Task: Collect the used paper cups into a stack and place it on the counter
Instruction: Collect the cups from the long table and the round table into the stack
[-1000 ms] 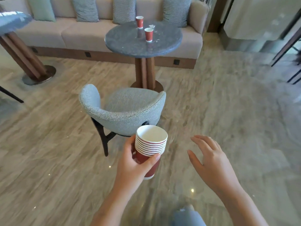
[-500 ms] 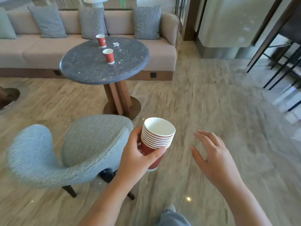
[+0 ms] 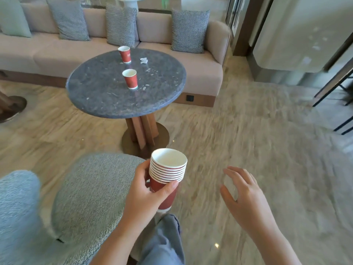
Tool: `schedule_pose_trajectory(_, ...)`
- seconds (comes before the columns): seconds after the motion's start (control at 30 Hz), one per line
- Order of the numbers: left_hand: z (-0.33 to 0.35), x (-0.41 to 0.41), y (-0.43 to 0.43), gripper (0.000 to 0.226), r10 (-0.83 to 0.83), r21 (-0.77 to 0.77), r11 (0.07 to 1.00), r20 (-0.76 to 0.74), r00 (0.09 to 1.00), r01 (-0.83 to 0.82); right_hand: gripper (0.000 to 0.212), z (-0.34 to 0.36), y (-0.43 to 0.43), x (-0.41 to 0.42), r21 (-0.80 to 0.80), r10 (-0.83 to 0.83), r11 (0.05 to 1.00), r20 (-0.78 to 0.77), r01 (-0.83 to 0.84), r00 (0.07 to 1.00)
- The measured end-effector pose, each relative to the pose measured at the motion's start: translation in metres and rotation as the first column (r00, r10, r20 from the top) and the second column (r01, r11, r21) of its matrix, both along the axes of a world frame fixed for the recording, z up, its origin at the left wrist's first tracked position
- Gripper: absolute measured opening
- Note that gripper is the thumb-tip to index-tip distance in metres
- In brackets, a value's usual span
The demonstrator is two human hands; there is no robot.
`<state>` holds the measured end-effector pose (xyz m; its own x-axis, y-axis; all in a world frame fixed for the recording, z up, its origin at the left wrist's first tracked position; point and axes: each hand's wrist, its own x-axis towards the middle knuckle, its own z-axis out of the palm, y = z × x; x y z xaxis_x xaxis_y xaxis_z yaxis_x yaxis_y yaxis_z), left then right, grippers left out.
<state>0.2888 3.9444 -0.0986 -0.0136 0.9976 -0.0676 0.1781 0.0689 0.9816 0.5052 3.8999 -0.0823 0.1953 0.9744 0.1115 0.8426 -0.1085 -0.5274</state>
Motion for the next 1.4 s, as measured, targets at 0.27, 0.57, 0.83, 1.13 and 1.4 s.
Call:
schedule_pose_trajectory(0.27, 0.000, 0.002, 0.161, 0.072, 0.027, 0.006, 1.000, 0.094, 0.995, -0.027, 0.036, 0.011, 0.171, -0.008, 0.038, 0.054, 0.998, 0.056, -0.056, 0.997)
schedule_pose_trajectory(0.57, -0.003, -0.032, 0.278, 0.073, 0.153, -0.029, 0.988, 0.131, 0.979, -0.151, 0.035, 0.012, 0.315, -0.048, 0.086, 0.209, 0.973, 0.074, -0.215, 0.975)
schedule_pose_trajectory(0.83, -0.015, -0.042, 0.326, 0.075, 0.317, -0.113, 0.945, 0.087, 0.944, -0.307, 0.038, -0.008, 0.408, -0.062, 0.019, 0.381, 0.924, 0.049, -0.383, 0.923)
schedule_pose_trajectory(1.13, -0.010, -0.017, 0.412, 0.080, 0.542, -0.144, 0.832, 0.009, 0.841, -0.535, 0.037, -0.003, 0.555, -0.058, 0.067, 0.664, 0.742, 0.064, -0.667, 0.745)
schedule_pose_trajectory(1.4, -0.010, -0.007, 0.463, 0.068, 0.668, -0.134, 0.737, 0.002, 0.744, -0.662, 0.039, -0.016, 0.645, -0.068, 0.085, 0.774, 0.626, 0.055, -0.775, 0.631)
